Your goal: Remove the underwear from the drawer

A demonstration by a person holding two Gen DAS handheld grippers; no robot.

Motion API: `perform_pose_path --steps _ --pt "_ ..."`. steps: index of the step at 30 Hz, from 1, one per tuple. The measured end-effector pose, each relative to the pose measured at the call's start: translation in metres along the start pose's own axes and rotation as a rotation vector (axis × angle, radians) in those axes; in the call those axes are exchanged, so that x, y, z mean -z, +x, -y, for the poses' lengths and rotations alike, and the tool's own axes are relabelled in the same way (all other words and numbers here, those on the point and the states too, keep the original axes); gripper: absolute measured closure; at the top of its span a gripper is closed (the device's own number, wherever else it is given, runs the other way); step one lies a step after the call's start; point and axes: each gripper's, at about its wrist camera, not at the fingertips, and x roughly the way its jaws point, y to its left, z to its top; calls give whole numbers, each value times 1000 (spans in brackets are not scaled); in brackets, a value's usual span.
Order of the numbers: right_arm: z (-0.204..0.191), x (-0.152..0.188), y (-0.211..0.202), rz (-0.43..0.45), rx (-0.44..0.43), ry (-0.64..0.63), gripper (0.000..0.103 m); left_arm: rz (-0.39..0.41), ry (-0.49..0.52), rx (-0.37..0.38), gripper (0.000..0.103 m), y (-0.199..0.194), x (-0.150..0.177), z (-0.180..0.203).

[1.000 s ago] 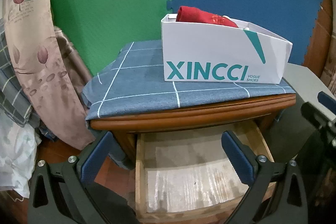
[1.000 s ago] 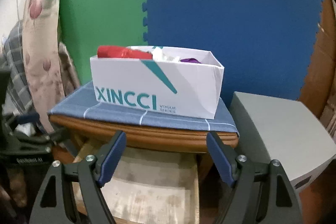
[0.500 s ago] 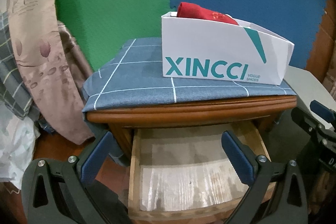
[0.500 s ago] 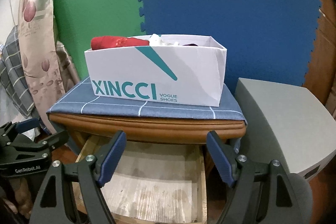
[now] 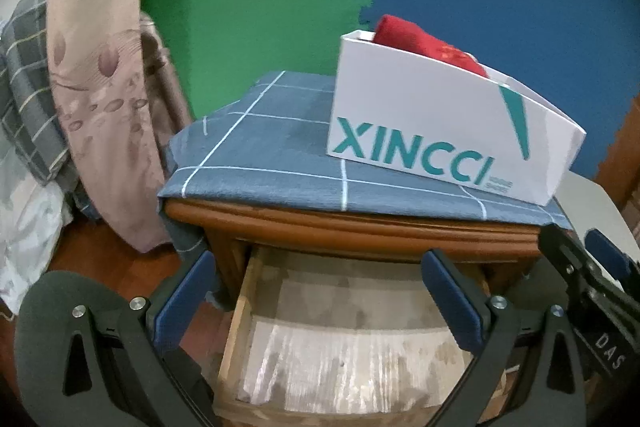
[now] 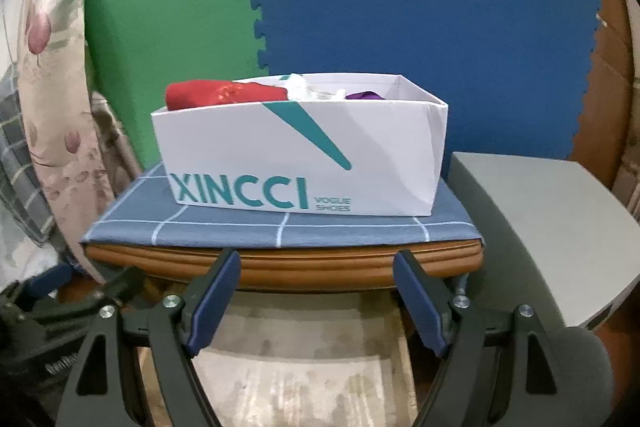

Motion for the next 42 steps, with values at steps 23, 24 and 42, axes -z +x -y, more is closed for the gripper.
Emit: perform_pose_path --steps 23,24,42 --pt "2 5 5 -12 -15 -37 22 -28 65 -62 1 13 7 2" --pt "2 5 5 -11 -14 -36 22 -31 68 -62 1 13 6 2" --pt "5 6 5 -14 -22 -30 22 -48 123 -68 0 12 4 8"
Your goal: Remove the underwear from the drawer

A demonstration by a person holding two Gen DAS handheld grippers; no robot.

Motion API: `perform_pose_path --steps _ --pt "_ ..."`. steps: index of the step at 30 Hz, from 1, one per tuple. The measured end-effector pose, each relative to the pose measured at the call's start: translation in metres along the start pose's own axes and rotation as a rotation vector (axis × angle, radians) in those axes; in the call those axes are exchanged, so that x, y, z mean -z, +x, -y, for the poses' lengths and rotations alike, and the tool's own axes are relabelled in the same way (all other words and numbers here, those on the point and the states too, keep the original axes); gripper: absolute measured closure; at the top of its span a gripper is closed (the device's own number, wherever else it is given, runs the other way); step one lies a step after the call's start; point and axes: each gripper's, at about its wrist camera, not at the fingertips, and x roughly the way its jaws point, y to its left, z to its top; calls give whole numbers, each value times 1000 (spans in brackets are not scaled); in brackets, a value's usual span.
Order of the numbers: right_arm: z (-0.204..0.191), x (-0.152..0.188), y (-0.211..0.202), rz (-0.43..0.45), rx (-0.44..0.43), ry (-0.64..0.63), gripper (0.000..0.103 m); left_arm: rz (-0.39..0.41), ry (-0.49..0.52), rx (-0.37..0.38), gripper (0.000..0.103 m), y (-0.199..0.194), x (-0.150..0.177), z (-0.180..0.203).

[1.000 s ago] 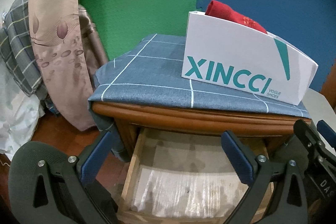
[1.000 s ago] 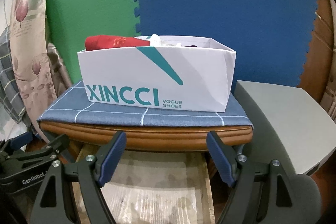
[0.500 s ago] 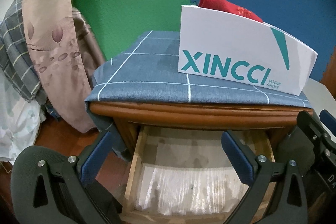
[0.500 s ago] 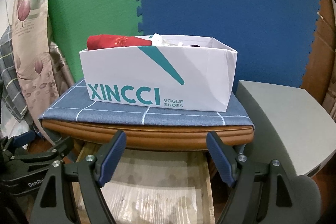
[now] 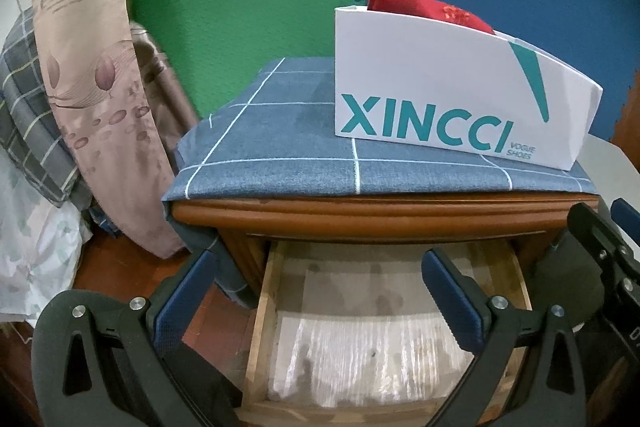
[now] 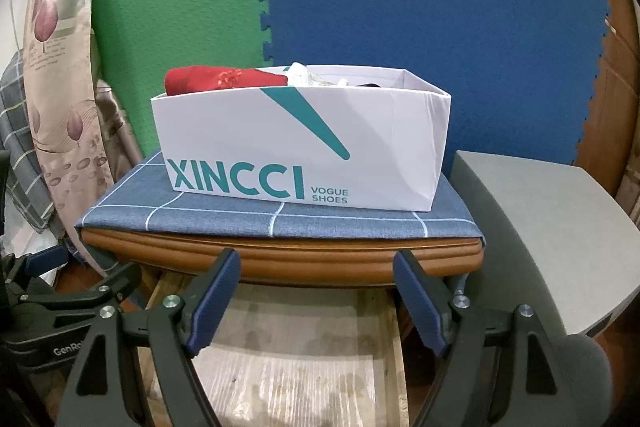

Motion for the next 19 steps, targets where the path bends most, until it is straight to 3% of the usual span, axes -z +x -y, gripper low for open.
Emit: perform_pose_path --steps 13,15,19 --pt "1 -1 -5 15 -7 4 22 65 55 25 0 -18 -1 9" --pt "1 -1 -6 19 -5 2 22 66 68 9 0 -19 1 12" --pt "-1 -2 -6 22 -7 -8 22 44 81 51 0 -18 2 15"
